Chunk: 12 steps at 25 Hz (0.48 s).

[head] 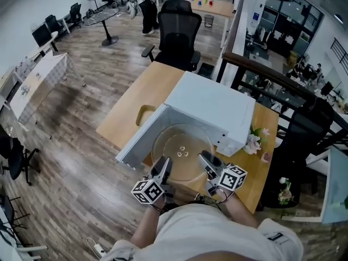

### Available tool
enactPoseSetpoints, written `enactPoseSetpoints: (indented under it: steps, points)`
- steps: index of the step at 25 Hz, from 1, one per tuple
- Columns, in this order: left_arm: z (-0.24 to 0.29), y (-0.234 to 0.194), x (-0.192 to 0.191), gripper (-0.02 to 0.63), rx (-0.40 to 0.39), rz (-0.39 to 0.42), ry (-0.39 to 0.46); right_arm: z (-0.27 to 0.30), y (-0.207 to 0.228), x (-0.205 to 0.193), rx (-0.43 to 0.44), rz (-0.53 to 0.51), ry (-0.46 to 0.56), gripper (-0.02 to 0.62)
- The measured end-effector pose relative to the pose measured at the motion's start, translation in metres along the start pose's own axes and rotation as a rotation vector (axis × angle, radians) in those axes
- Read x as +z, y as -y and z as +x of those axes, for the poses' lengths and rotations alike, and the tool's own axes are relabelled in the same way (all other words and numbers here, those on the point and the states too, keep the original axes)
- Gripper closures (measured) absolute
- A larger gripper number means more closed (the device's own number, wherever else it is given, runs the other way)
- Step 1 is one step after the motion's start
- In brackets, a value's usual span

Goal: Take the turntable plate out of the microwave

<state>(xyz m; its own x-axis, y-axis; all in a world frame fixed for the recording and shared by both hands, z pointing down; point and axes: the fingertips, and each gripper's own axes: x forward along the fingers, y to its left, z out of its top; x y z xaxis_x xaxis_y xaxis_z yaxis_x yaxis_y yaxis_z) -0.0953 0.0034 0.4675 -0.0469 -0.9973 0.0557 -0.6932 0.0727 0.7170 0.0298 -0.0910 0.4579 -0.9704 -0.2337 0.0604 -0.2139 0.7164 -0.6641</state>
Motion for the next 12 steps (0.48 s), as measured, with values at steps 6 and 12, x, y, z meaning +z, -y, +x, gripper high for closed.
enactPoseSetpoints:
  steps: [6, 12]
  points:
    - [0.004, 0.019, 0.016, 0.434, -0.012, 0.032, 0.033, -0.001, -0.011, 0.023, 0.047, -0.013, 0.033, 0.449]
    - [0.006, 0.029, 0.021, 0.434, -0.014, 0.059, 0.049, -0.003, -0.014, 0.031, 0.067, -0.016, 0.048, 0.449]
